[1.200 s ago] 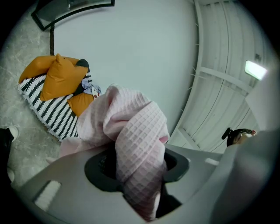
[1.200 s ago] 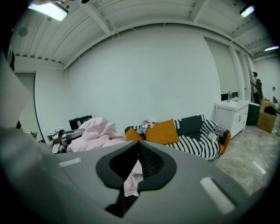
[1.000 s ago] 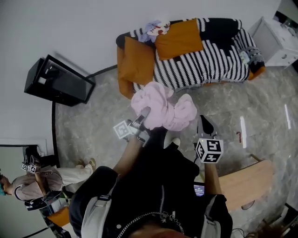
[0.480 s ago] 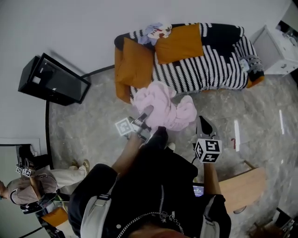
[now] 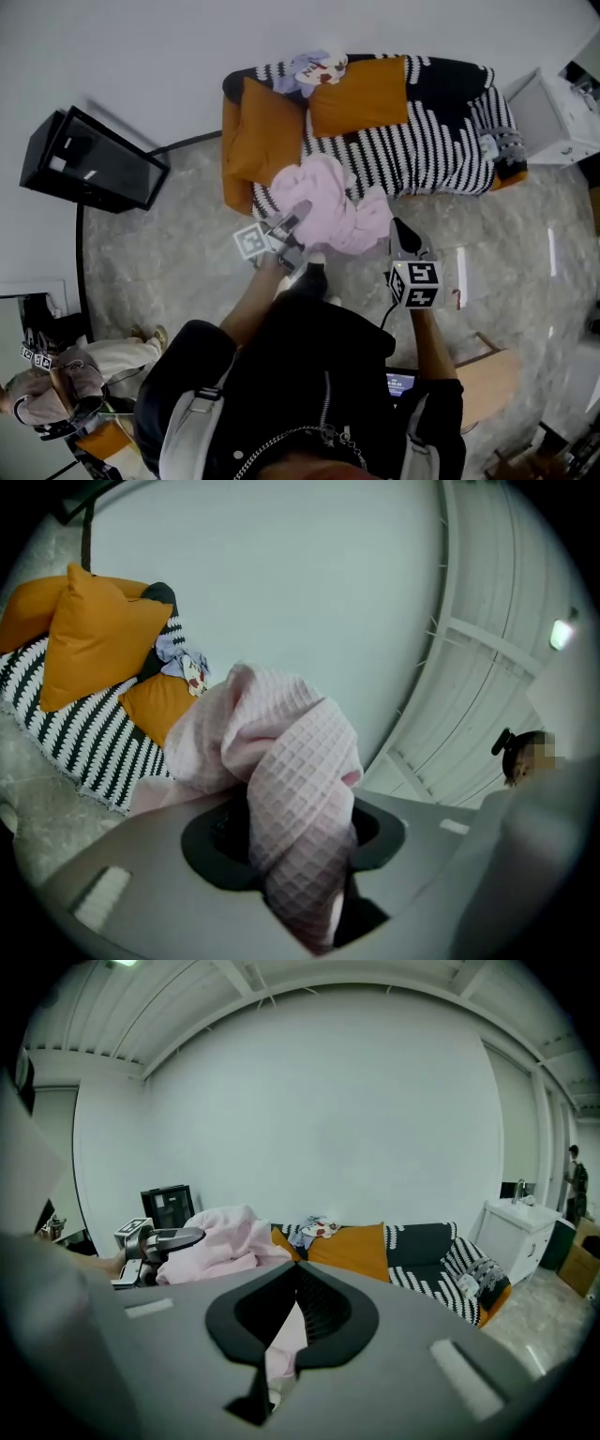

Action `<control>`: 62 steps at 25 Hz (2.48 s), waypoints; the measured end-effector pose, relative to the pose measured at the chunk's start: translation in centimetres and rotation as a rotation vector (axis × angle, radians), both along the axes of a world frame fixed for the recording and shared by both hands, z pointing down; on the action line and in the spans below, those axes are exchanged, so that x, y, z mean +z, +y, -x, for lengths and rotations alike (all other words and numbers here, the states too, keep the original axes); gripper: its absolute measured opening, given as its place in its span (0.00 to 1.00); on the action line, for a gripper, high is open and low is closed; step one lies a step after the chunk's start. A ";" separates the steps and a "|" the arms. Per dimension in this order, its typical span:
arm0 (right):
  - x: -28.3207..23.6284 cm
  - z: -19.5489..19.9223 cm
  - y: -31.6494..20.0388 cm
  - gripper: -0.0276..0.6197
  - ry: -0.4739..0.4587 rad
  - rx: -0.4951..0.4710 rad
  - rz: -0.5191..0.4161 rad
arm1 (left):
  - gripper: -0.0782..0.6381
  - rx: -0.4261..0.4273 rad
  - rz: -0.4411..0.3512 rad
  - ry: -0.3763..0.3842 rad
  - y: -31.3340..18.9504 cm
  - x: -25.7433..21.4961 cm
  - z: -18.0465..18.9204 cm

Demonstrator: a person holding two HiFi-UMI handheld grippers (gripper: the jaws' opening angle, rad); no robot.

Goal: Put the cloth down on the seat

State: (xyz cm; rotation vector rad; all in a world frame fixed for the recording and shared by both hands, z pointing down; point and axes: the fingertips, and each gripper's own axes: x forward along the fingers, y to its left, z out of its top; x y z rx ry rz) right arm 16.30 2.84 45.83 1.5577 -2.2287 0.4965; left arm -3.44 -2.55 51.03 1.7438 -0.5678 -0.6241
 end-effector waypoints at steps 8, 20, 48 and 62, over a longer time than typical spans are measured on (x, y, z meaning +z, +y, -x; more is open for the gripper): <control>0.5 1.1 -6.3 0.05 -0.031 0.033 0.009 | 0.38 0.008 0.026 0.036 -4.8 0.7 -0.2; 0.6 2.1 -11.7 0.05 -0.010 0.059 0.014 | 0.38 0.063 0.008 0.021 -10.9 2.0 -0.4; 4.6 2.9 -21.7 0.05 -0.028 0.042 0.118 | 0.38 0.072 0.112 0.033 -21.8 6.7 -1.8; 10.0 0.1 -29.6 0.05 -0.050 -0.031 0.251 | 0.38 0.011 0.225 -0.020 -30.2 13.0 -4.5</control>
